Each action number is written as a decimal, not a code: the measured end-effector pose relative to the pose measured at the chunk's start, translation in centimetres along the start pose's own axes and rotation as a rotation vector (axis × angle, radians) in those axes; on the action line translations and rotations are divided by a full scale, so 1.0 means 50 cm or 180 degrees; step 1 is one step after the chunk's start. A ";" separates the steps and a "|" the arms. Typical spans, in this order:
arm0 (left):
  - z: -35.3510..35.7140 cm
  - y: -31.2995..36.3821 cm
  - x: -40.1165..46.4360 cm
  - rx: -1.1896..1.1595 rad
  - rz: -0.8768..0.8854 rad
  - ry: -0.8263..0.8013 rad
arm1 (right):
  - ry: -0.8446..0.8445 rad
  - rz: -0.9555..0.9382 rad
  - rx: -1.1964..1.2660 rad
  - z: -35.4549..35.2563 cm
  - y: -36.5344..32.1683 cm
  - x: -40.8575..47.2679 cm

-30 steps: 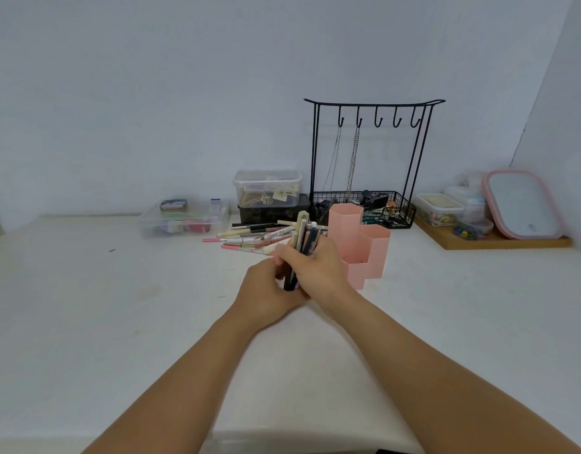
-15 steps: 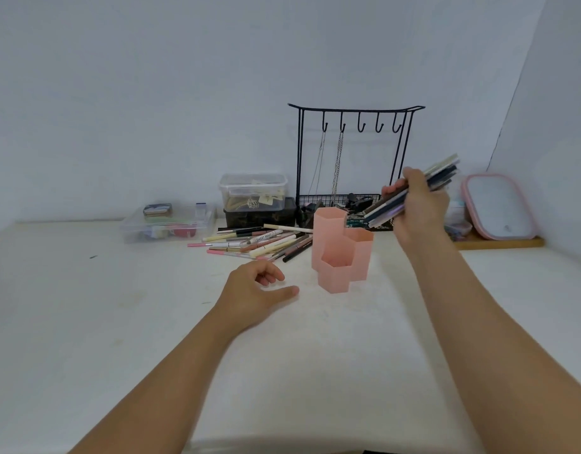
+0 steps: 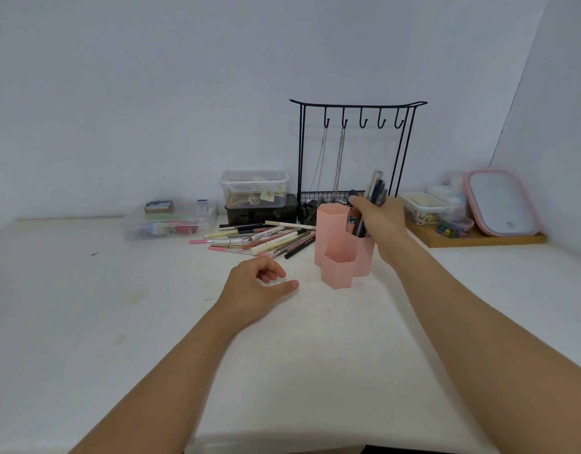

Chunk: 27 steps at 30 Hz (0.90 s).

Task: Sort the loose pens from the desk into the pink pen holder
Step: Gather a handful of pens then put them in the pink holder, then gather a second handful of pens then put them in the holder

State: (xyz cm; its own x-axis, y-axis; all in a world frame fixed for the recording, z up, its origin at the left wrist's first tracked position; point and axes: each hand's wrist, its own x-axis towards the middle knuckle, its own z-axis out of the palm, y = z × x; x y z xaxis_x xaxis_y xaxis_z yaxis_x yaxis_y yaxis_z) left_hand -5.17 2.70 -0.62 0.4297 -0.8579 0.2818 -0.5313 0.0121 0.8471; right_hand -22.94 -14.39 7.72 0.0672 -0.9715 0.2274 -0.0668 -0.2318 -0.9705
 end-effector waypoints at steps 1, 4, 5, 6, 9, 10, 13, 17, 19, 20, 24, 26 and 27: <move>0.000 -0.001 0.000 -0.0011 -0.0005 0.0004 | -0.0076 0.0063 0.0003 -0.001 0.006 -0.003; -0.001 -0.002 0.000 -0.0044 -0.0008 0.0047 | -0.0446 0.0583 0.0396 -0.006 0.030 -0.013; -0.002 -0.004 0.001 -0.0053 -0.0012 0.0062 | -0.0584 0.0702 0.0553 -0.011 0.039 -0.016; -0.002 -0.004 0.001 -0.0069 -0.0018 0.0073 | -0.0708 0.0722 0.0682 -0.015 0.045 -0.020; -0.002 -0.005 0.004 -0.0115 -0.0038 0.0113 | -0.0470 0.0456 0.0678 -0.022 0.059 -0.032; -0.003 -0.005 0.005 -0.0137 -0.0034 0.0131 | -0.0022 0.0221 0.0429 -0.024 0.055 -0.038; -0.002 -0.005 0.005 -0.0212 -0.0050 0.0172 | 0.1103 -0.1217 -0.0279 -0.023 0.015 -0.091; -0.007 -0.005 0.007 -0.0352 -0.0089 0.0474 | -0.0399 -0.2407 -0.0645 0.051 -0.026 -0.197; -0.018 -0.009 0.010 -0.0190 -0.0107 0.0808 | -0.1381 -0.2262 -0.1212 0.096 0.005 -0.221; -0.027 -0.012 0.013 -0.0031 -0.0123 0.0992 | -0.1590 -0.2104 -0.1453 0.114 0.027 -0.224; -0.045 -0.029 0.016 0.0108 -0.0444 0.1287 | -0.1253 -0.1410 -0.1990 0.126 0.082 -0.196; -0.041 -0.032 0.019 0.0160 -0.0476 0.1167 | -0.1068 -0.1145 -0.2059 0.116 0.089 -0.177; -0.040 -0.031 0.020 0.0171 -0.0471 0.1120 | -0.0991 -0.1004 -0.2069 0.110 0.091 -0.168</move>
State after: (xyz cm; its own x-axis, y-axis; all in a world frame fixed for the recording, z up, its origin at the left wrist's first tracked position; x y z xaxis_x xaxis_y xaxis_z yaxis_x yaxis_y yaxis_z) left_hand -2.46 2.85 -0.76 0.7240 -0.6194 0.3036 -0.4782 -0.1335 0.8680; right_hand -18.31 -7.03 0.95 0.4494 -0.8184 0.3580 -0.5606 -0.5704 -0.6003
